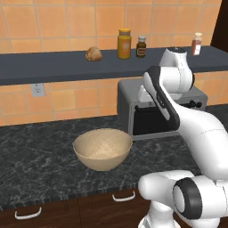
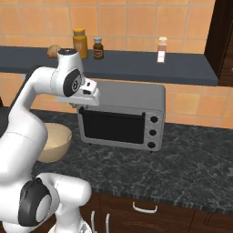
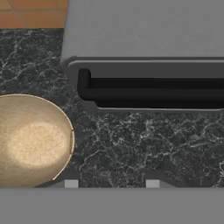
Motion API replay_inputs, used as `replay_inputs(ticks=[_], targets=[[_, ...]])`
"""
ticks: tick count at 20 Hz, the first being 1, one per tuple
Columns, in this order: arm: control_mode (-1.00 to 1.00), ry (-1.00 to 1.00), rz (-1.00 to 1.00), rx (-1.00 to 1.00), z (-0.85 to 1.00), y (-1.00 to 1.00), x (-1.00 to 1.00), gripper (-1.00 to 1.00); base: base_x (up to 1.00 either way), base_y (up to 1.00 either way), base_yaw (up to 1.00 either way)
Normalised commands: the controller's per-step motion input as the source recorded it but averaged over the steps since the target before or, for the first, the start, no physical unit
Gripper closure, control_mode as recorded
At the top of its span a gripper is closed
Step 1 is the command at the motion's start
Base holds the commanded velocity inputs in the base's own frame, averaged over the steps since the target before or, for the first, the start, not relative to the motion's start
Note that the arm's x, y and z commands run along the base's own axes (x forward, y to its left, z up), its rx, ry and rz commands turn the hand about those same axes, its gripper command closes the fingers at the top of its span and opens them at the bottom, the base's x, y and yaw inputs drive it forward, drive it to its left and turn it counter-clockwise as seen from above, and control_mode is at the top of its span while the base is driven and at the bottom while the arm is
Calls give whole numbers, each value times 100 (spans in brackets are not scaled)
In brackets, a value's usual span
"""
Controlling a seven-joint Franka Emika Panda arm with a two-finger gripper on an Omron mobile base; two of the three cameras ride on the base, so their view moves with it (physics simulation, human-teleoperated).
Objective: Open the cabinet, pick up the bread from the cabinet and place it in the basket. Then move the basket to the dining counter.
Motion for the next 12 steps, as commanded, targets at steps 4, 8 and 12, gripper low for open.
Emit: replay_inputs(ticks=[4, 8, 12], targets=[[-100, 0, 0, -2, 0, 4, -10, -100, 0, 0, 0], [-100, -14, 0, -8, 7, 47, -18, -100, 0, 0, 0], [-100, -28, 0, -3, 41, 59, -7, -100, 0, 0, 0]])
